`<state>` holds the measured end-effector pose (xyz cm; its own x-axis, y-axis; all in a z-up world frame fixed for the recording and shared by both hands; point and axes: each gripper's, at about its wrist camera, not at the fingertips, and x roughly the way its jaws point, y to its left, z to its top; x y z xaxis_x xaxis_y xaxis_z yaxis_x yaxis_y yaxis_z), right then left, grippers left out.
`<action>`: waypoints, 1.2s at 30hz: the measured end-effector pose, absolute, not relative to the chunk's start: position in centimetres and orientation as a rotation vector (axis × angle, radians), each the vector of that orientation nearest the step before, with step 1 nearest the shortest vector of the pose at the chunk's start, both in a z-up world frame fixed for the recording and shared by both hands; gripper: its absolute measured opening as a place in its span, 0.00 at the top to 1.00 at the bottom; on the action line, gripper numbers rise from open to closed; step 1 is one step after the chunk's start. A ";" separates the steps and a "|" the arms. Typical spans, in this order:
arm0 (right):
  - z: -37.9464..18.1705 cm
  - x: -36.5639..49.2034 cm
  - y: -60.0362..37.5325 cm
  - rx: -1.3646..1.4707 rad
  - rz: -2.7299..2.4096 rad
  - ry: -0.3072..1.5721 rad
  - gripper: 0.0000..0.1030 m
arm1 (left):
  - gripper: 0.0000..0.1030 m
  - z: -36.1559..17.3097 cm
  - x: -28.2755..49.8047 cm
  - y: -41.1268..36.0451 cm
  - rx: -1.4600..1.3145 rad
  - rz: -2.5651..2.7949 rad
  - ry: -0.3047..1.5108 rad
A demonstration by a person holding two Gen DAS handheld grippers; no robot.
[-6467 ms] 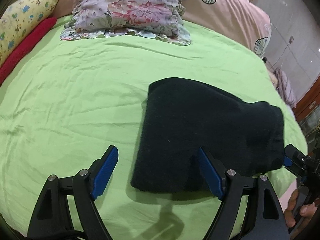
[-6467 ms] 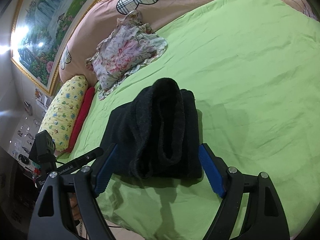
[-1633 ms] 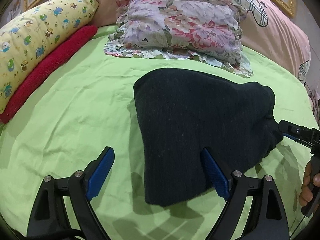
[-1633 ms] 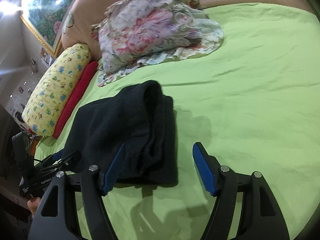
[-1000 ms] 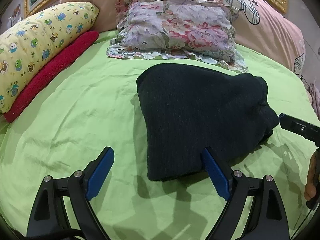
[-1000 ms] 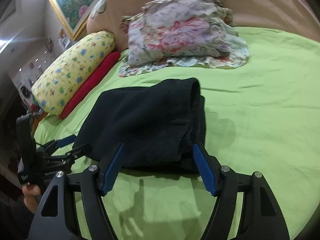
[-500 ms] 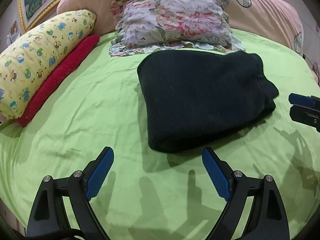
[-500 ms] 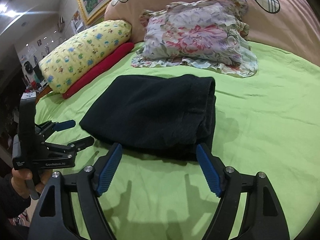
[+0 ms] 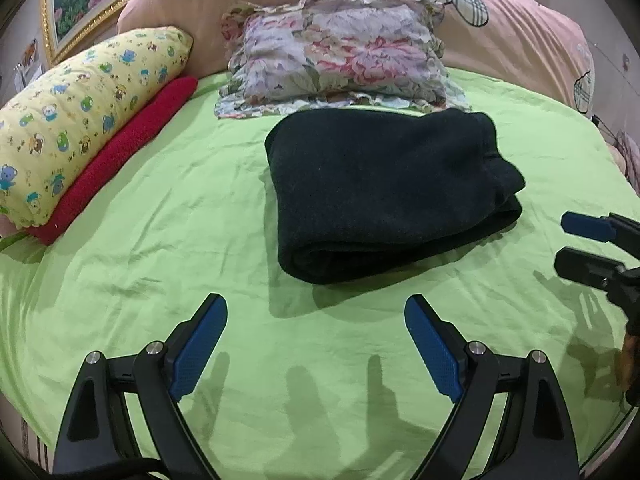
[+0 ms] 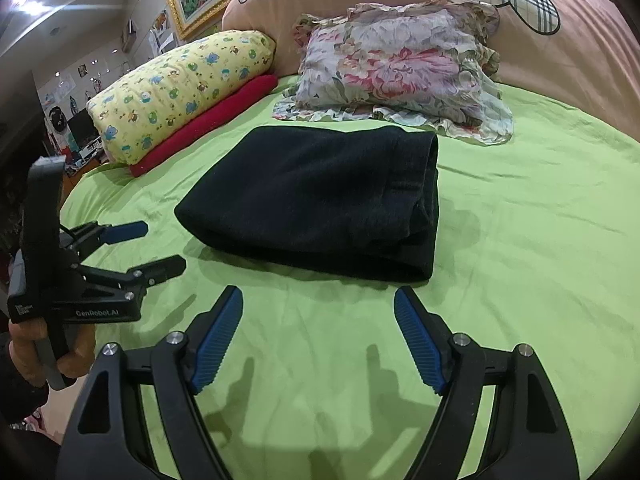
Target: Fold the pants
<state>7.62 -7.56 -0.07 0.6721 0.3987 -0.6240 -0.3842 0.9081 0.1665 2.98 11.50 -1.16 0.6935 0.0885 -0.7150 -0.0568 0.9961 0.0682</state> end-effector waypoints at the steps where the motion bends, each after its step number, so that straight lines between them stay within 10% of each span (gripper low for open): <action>1: -0.1 7.6 -7.5 0.018 0.439 0.709 0.24 | 0.11 -1.0 2.9 11.3 0.051 0.082 0.793; 36: -2.1 9.7 -8.1 0.025 0.405 0.720 0.23 | 0.11 -4.0 6.0 9.0 0.107 0.088 0.822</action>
<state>9.72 -8.11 -2.10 0.6775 0.3690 -0.6363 -0.3523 0.9222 0.1597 5.97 9.00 -3.96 0.6778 0.1196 -0.7255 -0.0364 0.9909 0.1294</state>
